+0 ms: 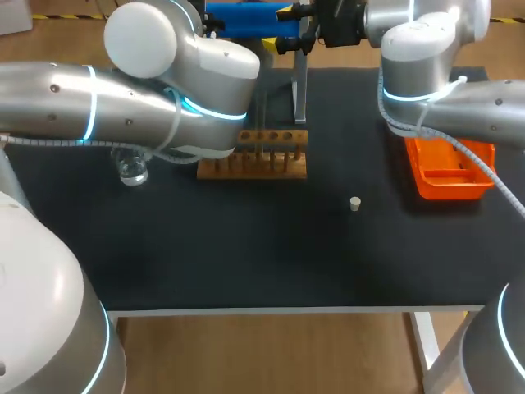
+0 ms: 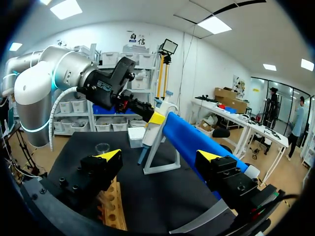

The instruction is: Invert the test tube, pick up the pipette, mount the tip to pipette, aspirate from beaker and dispense into the tube, eject the tip, return the pipette, and cap with the stopper.

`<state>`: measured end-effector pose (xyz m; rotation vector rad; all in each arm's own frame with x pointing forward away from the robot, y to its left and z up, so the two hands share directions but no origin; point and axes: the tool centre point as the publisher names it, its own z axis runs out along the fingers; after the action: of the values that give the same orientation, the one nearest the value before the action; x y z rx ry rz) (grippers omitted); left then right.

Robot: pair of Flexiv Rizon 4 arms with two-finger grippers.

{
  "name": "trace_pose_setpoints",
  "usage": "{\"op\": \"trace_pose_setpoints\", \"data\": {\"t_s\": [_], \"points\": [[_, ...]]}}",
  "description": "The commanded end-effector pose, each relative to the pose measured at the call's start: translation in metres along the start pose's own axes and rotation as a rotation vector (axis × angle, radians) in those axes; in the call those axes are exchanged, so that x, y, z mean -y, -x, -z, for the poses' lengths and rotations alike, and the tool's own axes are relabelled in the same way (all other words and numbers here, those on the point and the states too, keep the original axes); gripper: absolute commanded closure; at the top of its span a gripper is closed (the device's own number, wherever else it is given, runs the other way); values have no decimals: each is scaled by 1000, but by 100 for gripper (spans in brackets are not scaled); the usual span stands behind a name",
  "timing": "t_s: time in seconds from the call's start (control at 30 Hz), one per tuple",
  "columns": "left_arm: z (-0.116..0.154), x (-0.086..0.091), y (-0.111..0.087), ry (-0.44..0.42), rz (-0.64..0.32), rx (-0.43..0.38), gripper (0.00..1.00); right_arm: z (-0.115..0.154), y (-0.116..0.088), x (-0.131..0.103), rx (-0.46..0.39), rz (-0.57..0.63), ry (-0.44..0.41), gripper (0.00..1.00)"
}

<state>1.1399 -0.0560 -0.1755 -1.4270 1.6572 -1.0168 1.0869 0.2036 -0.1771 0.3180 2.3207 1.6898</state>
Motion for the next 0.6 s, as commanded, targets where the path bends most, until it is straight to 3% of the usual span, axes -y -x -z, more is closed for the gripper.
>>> {"op": "trace_pose_setpoints", "data": {"t_s": [0.03,0.6], "points": [[-6,4,-1,15,1,9,100,0,1,0,-3,0,-2,0],[-22,5,2,64,17,32,100,0,1,0,-3,0,-2,0]]}}
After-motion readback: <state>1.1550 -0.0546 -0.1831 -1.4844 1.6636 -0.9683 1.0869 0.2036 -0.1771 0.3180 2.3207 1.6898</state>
